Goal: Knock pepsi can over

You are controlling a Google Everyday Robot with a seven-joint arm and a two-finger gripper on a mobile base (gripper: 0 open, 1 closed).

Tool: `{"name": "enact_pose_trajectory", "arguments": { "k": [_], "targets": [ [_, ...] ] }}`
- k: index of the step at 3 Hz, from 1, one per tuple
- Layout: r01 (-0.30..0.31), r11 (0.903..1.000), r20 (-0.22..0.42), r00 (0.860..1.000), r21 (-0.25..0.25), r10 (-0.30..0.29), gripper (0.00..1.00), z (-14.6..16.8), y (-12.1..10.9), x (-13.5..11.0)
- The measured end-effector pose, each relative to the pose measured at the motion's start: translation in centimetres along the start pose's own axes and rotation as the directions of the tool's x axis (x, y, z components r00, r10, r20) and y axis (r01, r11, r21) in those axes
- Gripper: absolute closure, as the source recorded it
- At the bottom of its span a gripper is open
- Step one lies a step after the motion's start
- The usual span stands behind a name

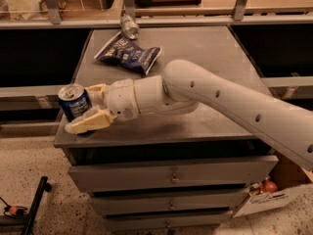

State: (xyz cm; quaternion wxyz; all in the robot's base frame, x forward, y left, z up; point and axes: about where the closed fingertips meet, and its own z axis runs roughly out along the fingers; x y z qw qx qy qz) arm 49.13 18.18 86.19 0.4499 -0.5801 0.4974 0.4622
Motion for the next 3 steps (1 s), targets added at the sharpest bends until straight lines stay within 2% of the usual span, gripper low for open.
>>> {"name": "enact_pose_trajectory", "arguments": {
  "k": [1,2,3],
  "targets": [
    [0.0,1.0,0.004,1.0,-0.007,0.0,0.5,0.23,0.13,-0.06],
    [-0.002,1.0,0.01,1.0,-0.009,0.002,0.73,0.29,0.15,-0.1],
    [-0.003,1.0,0.008,1.0,0.001,0.003,0.87,-0.19,-0.11,-0.03]
  ]
}}
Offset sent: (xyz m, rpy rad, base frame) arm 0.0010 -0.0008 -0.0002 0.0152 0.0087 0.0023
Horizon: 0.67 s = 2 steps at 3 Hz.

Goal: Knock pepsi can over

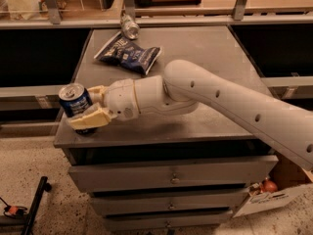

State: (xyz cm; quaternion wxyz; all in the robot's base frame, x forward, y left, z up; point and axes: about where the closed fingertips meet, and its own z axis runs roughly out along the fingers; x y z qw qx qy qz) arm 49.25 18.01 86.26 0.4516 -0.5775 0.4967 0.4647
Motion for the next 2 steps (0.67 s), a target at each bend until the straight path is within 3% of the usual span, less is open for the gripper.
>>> {"name": "enact_pose_trajectory", "arguments": {
  "k": [2],
  "targets": [
    [0.006,0.9984,-0.106,0.994,0.056,0.0,0.84,-5.7,-2.9,0.7]
  ]
}}
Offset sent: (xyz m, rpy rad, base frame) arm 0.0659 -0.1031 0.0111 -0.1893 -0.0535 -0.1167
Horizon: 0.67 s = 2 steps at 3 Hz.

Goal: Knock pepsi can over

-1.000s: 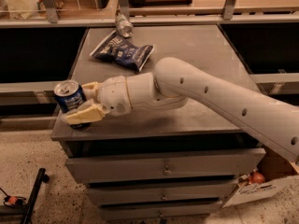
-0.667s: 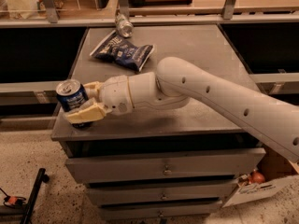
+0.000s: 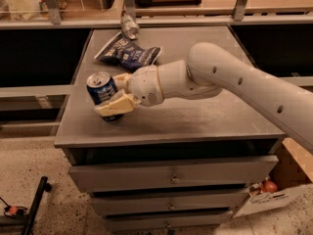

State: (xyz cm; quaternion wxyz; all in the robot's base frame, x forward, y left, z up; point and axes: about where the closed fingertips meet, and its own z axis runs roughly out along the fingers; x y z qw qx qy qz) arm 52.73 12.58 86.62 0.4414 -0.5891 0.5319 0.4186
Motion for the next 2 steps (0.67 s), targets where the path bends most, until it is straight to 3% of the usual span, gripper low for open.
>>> {"name": "enact_pose_trajectory", "arguments": {
  "k": [2],
  "targets": [
    [-0.001,0.999,-0.099,0.995,0.045,0.005,0.84,-4.0,-2.4,0.5]
  ]
}}
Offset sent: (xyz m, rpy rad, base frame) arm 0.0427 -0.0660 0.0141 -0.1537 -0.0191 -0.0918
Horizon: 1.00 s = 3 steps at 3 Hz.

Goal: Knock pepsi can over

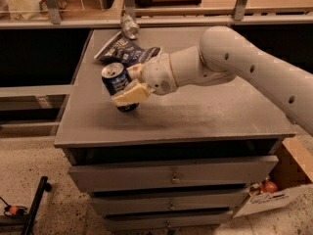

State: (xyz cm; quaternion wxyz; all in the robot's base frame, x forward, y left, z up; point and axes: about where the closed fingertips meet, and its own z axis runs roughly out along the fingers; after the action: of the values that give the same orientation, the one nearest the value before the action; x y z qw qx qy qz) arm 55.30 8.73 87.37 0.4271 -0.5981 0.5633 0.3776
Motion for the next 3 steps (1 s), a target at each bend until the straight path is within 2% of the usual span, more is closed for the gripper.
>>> {"name": "enact_pose_trajectory", "arguments": {
  "k": [1,2,3],
  "targets": [
    [-0.002,1.0,-0.089,0.996,0.004,0.002,0.82,-1.8,-0.9,0.2],
    [-0.006,1.0,-0.207,0.978,-0.003,0.005,0.85,-3.5,-1.6,0.9],
    [-0.001,0.9997,-0.4,0.917,-0.023,-0.009,0.81,-4.6,-1.6,2.8]
  ]
}}
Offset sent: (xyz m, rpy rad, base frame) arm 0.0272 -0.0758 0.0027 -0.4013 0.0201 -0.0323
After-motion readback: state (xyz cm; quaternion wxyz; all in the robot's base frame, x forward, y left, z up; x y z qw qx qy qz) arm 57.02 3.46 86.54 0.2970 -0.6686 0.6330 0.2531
